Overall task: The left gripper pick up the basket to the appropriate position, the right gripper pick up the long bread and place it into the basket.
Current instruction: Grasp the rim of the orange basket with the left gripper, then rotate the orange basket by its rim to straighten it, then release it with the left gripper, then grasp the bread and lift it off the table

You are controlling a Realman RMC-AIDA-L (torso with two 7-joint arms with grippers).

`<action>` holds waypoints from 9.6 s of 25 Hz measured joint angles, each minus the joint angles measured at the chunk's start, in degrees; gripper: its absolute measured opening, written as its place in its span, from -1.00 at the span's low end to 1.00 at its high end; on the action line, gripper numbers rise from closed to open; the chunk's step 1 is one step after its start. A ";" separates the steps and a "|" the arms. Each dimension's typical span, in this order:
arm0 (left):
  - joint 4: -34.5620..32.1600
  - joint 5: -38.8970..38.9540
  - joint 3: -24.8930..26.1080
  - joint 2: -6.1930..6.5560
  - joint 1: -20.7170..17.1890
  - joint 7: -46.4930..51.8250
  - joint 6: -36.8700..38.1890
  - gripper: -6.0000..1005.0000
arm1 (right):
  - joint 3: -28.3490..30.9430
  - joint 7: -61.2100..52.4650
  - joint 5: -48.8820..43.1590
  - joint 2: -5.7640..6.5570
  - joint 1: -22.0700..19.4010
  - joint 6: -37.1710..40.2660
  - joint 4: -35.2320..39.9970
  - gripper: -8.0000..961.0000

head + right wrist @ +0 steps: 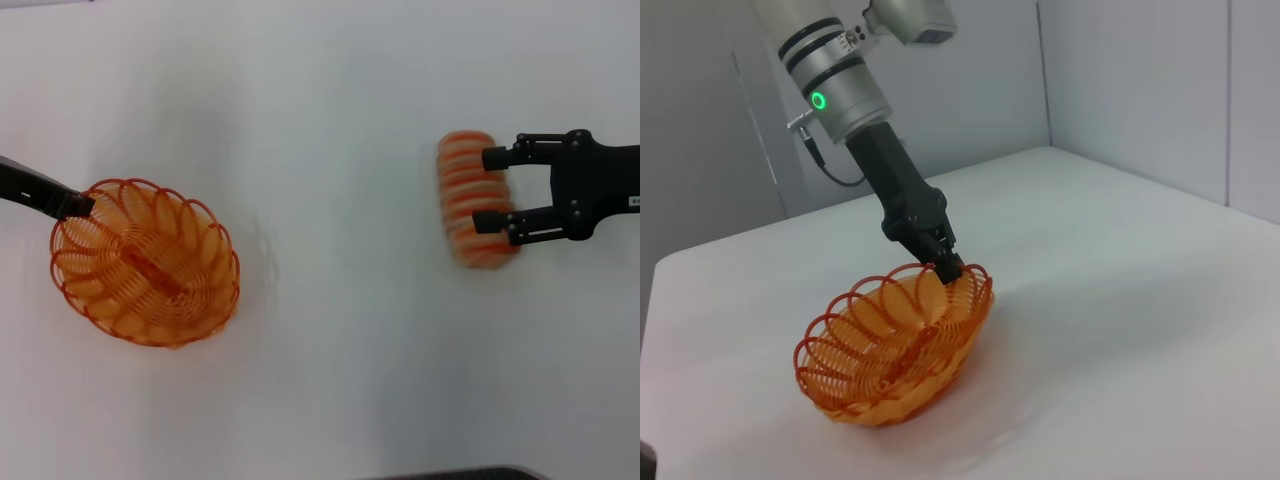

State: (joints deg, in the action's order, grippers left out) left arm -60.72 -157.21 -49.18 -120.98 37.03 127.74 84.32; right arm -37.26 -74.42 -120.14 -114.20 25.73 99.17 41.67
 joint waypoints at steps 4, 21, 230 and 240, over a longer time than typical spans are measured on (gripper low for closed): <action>-0.01 -0.53 -0.47 -0.03 0.40 0.87 0.25 -0.84 | 0.13 0.04 0.00 0.02 0.02 -0.03 -0.01 0.81; -0.96 -0.55 -0.84 0.78 4.07 16.25 8.02 -0.86 | 4.43 0.07 0.01 -0.51 0.22 -0.42 -0.01 0.81; 13.35 26.52 23.34 -2.68 -23.75 -70.78 20.26 0.75 | -16.57 -97.26 -43.25 -3.05 30.40 -15.91 -5.51 0.80; 13.35 26.73 23.34 -2.68 -23.59 -70.56 20.43 0.75 | -16.62 -97.67 -43.24 -2.59 30.44 -14.79 -5.95 0.73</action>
State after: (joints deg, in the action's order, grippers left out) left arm -47.37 -130.48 -25.84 -123.66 13.45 57.18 104.75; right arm -53.88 -172.09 -163.38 -116.79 56.18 84.38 35.72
